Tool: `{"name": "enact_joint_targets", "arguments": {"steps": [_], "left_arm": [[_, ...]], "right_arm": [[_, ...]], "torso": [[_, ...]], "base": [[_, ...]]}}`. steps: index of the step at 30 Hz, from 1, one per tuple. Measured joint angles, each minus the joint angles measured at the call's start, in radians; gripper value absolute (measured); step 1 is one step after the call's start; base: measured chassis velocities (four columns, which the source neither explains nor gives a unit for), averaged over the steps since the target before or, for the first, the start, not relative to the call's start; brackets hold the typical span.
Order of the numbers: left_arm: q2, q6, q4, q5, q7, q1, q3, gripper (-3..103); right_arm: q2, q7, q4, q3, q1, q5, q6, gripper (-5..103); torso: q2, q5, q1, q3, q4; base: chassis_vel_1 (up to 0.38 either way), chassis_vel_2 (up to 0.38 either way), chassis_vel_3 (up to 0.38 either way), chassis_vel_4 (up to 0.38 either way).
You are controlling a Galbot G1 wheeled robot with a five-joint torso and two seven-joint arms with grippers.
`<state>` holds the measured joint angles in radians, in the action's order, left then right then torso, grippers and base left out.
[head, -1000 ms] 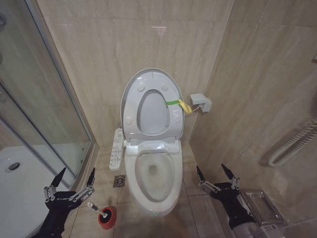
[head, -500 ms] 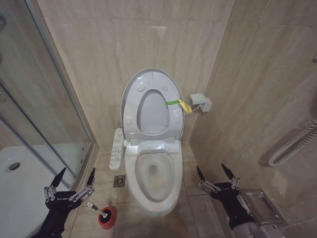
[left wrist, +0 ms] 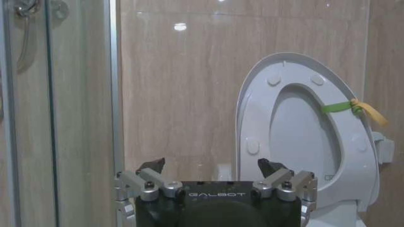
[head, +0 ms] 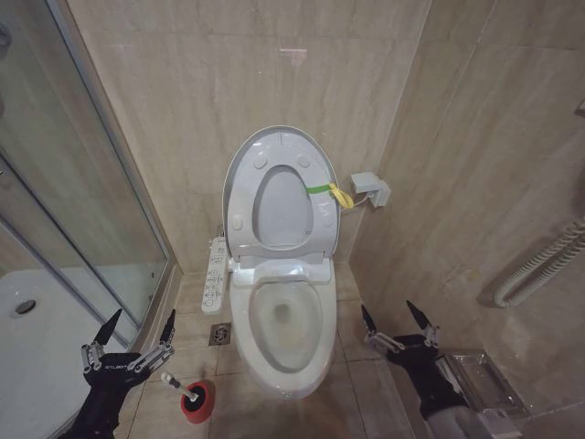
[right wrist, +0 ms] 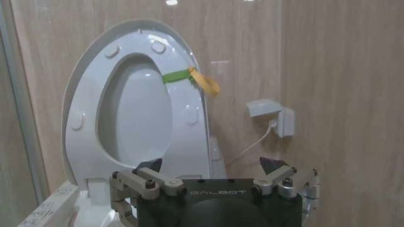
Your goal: Open the toilet lid, clean the toilet bowl with a toilet brush, close the toilet lid, and flush.
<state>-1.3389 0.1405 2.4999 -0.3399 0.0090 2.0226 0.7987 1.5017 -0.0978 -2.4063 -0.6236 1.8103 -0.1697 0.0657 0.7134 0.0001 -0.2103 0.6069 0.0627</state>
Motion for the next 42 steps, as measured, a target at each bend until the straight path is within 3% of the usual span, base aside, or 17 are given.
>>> {"name": "enact_joint_targets", "arguments": {"steps": [12, 17, 19, 27, 35, 36, 39, 42], "left_arm": [[0.000, 0.000, 0.000, 0.000, 0.000, 0.000, 0.000, 99], [0.000, 0.000, 0.000, 0.000, 0.000, 0.000, 0.000, 99], [0.000, 0.000, 0.000, 0.000, 0.000, 0.000, 0.000, 99], [0.000, 0.000, 0.000, 0.000, 0.000, 0.000, 0.000, 99], [0.000, 0.000, 0.000, 0.000, 0.000, 0.000, 0.000, 99], [0.000, 0.000, 0.000, 0.000, 0.000, 0.000, 0.000, 99], [0.000, 0.000, 0.000, 0.000, 0.000, 0.000, 0.000, 99], [0.000, 0.000, 0.000, 0.000, 0.000, 0.000, 0.000, 99]], "right_arm": [[-0.021, 0.025, 0.148, 0.056, -0.230, -0.001, 0.083, 100], [-0.036, 0.052, 0.233, 0.091, -0.360, -0.005, 0.134, 100], [-0.051, 0.078, 0.311, 0.124, -0.479, -0.008, 0.181, 100], [-0.072, 0.115, 0.430, 0.173, -0.662, -0.013, 0.251, 100], [-0.073, 0.117, 0.436, 0.176, -0.666, -0.014, 0.256, 100], [-0.074, 0.118, 0.436, 0.175, -0.666, -0.015, 0.258, 84], [-0.079, 0.118, 0.414, 0.162, -0.648, -0.019, 0.260, 84], [-0.090, 0.117, 0.357, 0.125, -0.600, -0.028, 0.261, 84]], "torso": [[0.000, 0.0000, 0.000, 0.000, 0.0002], [0.000, -0.0001, 0.000, 0.000, 0.0001], [0.000, -0.0001, 0.000, 0.000, 0.0001], [0.000, -0.0001, 0.000, 0.000, -0.0003], [0.000, -0.0001, 0.000, 0.000, 0.0002], [0.000, -0.0001, 0.000, 0.000, 0.0002], [0.000, 0.0001, 0.000, 0.000, -0.0008], [0.000, -0.0001, 0.000, 0.000, 0.0001]], "base": [[0.000, 0.000, 0.000, 0.000], [0.000, 0.000, 0.000, 0.000], [0.000, 0.000, 0.000, 0.000], [0.000, 0.000, 0.000, 0.000], [0.000, 0.000, 0.000, 0.000], [0.000, 0.000, 0.000, 0.000], [0.000, 0.000, 0.000, 0.000], [0.000, 0.000, 0.000, 0.000]]}}
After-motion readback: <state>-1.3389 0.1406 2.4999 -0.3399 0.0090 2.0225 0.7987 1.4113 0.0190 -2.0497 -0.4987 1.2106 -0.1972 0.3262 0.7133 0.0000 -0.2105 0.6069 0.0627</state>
